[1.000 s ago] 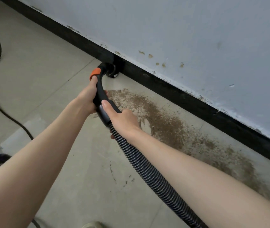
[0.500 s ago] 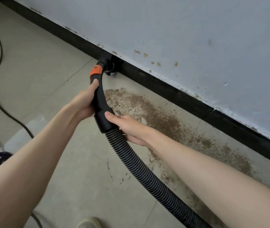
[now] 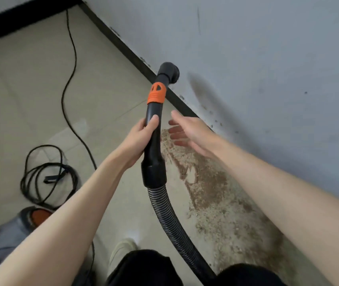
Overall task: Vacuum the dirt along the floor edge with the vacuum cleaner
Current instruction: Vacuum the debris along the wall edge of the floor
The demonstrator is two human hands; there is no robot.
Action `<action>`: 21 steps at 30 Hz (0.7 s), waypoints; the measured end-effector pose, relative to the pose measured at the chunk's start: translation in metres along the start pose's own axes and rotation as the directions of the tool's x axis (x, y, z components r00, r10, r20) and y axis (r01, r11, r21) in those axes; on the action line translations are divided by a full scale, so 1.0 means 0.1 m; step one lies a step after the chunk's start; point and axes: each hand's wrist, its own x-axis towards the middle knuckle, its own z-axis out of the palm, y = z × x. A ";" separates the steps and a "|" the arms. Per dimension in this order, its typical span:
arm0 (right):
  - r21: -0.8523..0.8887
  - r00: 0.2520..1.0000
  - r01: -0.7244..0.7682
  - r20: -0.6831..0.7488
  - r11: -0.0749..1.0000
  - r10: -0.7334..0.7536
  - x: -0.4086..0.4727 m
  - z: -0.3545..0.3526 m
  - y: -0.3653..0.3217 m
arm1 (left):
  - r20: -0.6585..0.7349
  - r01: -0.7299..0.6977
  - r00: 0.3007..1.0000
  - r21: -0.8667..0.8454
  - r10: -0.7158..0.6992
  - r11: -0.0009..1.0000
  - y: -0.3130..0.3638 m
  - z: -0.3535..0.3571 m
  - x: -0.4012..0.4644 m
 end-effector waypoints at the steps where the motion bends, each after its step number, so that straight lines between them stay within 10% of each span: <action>1: -0.014 1.000 0.023 -0.010 1.000 -0.024 -0.06 0.03 -0.20 | 0.007 -0.018 1.000 0.076 0.018 0.997 0.12 -0.01 -0.14; 12: -0.078 0.999 0.038 -0.004 0.996 -0.039 -1.26 0.45 -1.32 | -0.029 -0.073 0.996 0.369 0.090 0.927 1.17 -0.02 -1.63; 21: 0.007 0.987 0.063 -0.147 0.998 -0.062 -2.06 0.49 -1.60 | 0.020 0.045 0.999 0.148 -0.048 0.988 0.87 -0.19 -2.66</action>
